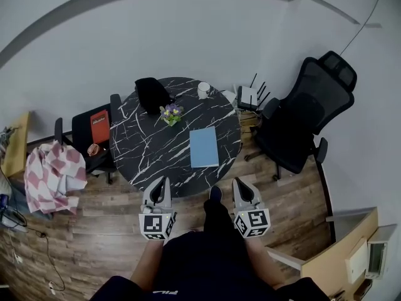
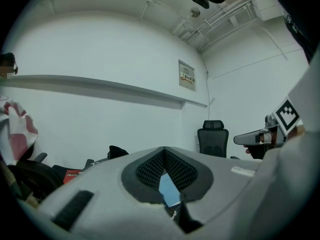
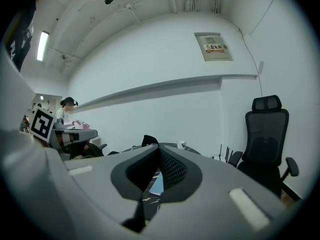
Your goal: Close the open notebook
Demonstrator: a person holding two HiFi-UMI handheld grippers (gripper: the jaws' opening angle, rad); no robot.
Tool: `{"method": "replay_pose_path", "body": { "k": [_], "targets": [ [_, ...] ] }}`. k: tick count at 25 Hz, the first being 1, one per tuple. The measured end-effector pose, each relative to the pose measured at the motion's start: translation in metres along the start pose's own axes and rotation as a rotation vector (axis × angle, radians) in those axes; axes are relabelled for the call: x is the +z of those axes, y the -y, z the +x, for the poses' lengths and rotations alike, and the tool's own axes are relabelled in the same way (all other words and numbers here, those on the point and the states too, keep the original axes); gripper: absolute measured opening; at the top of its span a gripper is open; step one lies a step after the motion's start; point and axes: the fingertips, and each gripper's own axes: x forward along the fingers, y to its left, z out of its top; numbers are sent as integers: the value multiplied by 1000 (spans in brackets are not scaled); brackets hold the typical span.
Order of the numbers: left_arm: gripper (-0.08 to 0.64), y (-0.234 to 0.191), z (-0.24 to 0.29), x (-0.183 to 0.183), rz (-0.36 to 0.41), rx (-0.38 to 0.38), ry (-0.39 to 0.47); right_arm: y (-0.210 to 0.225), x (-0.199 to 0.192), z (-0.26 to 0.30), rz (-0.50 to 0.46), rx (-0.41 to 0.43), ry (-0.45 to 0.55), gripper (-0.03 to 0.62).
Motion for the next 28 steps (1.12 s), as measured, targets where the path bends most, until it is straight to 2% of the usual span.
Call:
{"method": "replay_pose_path", "body": {
  "k": [7, 28],
  "targets": [
    [-3, 4, -9, -3, 13, -9, -14, -4, -7, -3, -8, 2, -18, 11],
    [-3, 16, -33, -5, 19, -28, -27, -5, -3, -19, -58, -2, 8, 11]
  ]
}}
